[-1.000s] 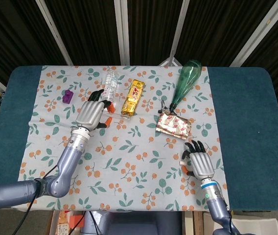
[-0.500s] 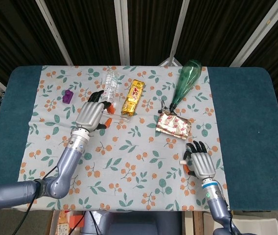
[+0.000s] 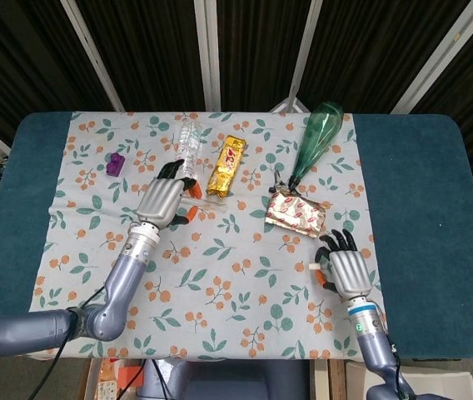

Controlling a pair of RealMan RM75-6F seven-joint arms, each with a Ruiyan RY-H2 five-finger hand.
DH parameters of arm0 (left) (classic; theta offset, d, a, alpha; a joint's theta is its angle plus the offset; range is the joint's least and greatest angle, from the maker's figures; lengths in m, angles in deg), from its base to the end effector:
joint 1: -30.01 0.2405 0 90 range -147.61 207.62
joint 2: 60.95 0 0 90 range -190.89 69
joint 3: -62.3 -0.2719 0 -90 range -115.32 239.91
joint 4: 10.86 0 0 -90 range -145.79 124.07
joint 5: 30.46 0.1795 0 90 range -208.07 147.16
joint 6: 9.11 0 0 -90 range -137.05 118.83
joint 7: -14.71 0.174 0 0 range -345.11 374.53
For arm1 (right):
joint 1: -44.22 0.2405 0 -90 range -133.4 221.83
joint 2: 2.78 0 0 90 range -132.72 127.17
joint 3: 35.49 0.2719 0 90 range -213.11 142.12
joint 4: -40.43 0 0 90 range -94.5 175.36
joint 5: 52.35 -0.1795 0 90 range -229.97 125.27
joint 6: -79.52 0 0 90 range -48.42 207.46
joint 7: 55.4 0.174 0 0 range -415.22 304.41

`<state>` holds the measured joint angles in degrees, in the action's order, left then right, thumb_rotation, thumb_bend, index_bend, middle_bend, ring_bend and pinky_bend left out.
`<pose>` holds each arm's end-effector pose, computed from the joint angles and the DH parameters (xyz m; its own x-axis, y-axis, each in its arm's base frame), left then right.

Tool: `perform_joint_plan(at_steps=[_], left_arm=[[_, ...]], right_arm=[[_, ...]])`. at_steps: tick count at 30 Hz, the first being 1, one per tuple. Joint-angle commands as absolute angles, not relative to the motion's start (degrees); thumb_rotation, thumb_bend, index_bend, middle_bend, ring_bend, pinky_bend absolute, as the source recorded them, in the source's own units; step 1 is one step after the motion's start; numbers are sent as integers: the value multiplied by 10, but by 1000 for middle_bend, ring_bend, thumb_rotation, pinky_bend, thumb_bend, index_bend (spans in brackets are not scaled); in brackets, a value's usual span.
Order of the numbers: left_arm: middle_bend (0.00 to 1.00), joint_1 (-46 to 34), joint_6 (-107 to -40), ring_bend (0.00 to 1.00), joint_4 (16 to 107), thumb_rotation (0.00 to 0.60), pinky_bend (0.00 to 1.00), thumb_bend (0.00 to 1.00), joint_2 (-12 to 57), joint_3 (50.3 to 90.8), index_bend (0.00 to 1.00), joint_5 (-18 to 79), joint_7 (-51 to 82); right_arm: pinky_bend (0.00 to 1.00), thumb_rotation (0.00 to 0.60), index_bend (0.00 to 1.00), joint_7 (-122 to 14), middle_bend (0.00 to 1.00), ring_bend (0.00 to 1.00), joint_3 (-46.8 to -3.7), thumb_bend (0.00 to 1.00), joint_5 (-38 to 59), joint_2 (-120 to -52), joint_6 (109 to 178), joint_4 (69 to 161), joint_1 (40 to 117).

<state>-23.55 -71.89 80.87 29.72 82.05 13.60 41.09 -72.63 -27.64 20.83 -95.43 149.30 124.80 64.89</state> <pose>-0.0686 0.4127 0.0256 0.2286 0.1945 0.9539 0.9464 -0.2741 -0.1709 -0.2450 -0.2921 0.0146 0.3156 -0.1787 0.9319 -0.9474 -0.1147 0.2989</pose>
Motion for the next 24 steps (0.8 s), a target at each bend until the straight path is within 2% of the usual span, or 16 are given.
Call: perform_joint_plan(at_steps=[1, 9, 24], left_arm=[[437, -238, -720, 35, 806, 600, 0, 595, 302, 822, 578, 135, 410], [440, -240, -728, 35, 802, 600, 0, 595, 316, 830, 578, 121, 403], [446, -264, -726, 36, 729, 600, 0, 595, 412, 861, 577, 58, 379]], right_arm=[[0, 600, 647, -724, 241, 102, -273, 419, 205, -949, 1493, 1253, 649], [0, 600, 661, -714, 250, 102, -243, 432, 221, -936, 1517, 1263, 661], [0, 600, 687, -730, 265, 102, -131, 432, 240, -913, 1549, 1250, 740]])
